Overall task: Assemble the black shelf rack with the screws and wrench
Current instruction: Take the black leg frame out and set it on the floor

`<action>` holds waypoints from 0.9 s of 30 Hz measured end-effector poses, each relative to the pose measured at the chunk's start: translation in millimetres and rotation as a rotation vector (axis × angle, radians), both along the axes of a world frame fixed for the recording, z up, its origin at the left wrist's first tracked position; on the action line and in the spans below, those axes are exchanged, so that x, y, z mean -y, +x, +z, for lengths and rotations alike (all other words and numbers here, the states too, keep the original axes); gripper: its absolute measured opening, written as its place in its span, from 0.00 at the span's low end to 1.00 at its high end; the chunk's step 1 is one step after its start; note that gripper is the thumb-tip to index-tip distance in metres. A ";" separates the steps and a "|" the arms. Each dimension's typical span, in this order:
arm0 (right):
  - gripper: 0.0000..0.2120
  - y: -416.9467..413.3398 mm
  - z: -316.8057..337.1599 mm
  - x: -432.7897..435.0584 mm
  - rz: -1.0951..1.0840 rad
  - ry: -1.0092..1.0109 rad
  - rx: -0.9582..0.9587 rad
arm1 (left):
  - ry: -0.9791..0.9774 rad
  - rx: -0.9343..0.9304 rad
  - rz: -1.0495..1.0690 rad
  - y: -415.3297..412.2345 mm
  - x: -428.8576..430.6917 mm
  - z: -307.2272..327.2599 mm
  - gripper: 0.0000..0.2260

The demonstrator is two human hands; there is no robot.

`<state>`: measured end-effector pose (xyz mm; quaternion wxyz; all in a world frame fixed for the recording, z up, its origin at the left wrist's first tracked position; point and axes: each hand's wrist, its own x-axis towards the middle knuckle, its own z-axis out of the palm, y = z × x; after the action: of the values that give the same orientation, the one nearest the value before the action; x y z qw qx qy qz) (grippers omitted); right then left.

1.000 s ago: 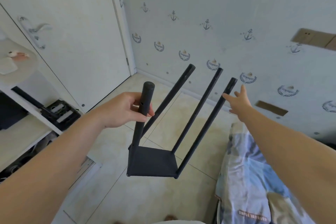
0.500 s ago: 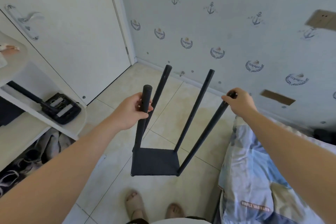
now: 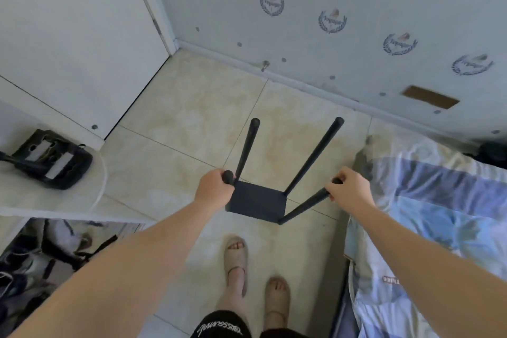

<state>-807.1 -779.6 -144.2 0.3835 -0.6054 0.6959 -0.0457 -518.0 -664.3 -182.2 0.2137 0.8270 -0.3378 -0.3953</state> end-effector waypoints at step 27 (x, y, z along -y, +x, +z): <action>0.17 60.7 -178.0 43.6 -0.170 0.105 -0.071 | 0.207 -0.091 -0.066 32.0 55.9 -181.7 0.13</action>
<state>-746.4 -823.2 -322.2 0.3847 -0.5245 0.7593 -0.0202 -486.0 -720.2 -363.8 0.1292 0.8143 -0.3123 -0.4719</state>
